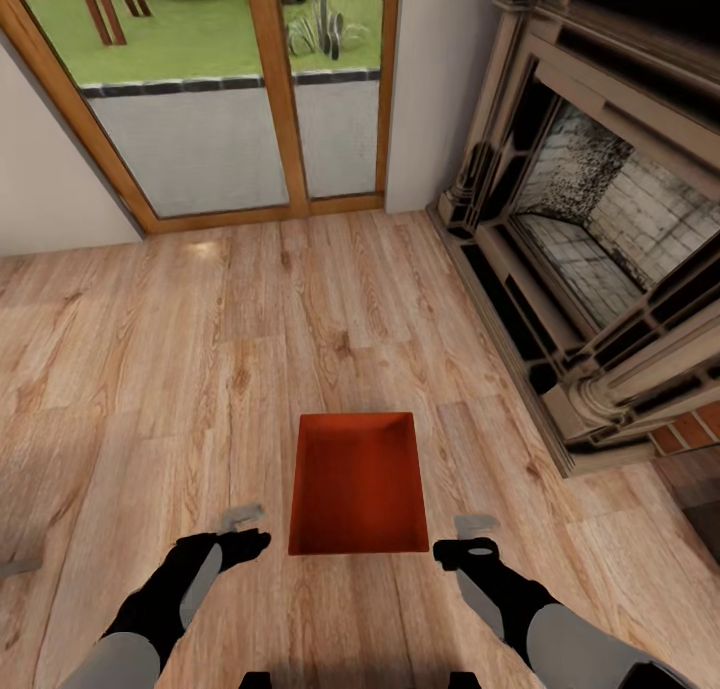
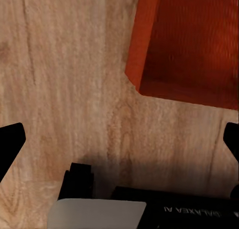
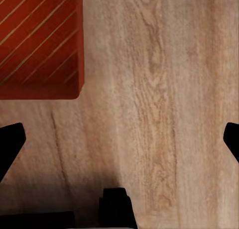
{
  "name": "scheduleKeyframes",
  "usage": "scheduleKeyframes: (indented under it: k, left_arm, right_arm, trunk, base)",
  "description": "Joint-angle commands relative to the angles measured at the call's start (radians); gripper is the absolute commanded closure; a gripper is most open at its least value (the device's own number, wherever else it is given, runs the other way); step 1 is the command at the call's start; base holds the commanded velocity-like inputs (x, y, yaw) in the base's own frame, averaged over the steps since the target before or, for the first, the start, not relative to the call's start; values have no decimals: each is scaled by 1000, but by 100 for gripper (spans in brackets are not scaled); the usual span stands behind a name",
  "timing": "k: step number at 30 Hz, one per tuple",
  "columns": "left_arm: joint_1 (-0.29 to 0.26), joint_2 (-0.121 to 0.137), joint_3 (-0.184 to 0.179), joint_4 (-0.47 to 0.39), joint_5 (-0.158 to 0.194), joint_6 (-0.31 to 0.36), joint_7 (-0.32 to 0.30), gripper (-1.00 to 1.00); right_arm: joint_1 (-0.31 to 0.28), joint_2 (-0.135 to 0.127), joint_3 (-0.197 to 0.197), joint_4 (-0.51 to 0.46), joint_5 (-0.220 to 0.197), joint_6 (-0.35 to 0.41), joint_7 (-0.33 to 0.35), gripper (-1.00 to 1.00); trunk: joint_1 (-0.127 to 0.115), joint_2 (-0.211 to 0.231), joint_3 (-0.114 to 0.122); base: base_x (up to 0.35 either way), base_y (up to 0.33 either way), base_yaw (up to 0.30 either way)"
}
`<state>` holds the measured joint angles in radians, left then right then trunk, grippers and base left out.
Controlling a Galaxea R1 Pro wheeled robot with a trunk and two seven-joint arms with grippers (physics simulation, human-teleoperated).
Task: Move the two storage containers from the living room to the garage. In the garage, place one container on the floor and stack the other container on top of it (either order is fine).
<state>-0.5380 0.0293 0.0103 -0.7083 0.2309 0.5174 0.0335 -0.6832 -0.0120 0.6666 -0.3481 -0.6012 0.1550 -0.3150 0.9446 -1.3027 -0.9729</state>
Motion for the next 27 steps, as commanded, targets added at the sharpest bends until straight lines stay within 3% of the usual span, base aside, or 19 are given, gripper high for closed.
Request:
scheduleKeyframes:
  k: [1, 2, 4, 7, 20, 25, 27]
  left_arm:
    - [-24, -15, 0, 35, 7, 5, 4, -100]
    - [-97, -53, 0, 173, -29, -60, 5, -100]
    - [-119, -69, 0, 239, -54, -118, 5, -100]
    - [-129, -83, 0, 271, -68, -148, 5, -100]
    - [-134, -94, 1, 257, -74, -162, 4, -100]
    - [-134, -93, -1, 224, -74, -161, 4, -100]
    - [-140, -97, -1, 199, -75, -154, 5, -100]
  right_arm:
    - [-5, 9, 8, -2, -6, 5, -8, -100]
    - [-12, 37, 8, -1, -5, 2, -8, -100]
    - [-13, 41, 8, 0, -4, 2, -9, -100]
    - [-13, 43, 8, 0, -3, 2, -9, -100]
    - [-18, 42, 8, -14, 1, -2, -26, -100]
    - [-93, 50, 8, 0, 0, -6, -45, -100]
    - [-132, 65, 8, 21, 0, -6, -50, -100]
  trunk:
    - [0, 0, -1]
    - [0, 0, -1]
    - [0, 0, -1]
    - [0, 0, -1]
    - [0, 0, -1]
    - [0, 0, -1]
    - [0, 0, -1]
  base:
    - [0, 0, 0]
    - [0, 0, 0]
    - [0, 0, 0]
    - [0, 0, 0]
    - [0, 0, 0]
    - [0, 0, 0]
    - [0, 0, 0]
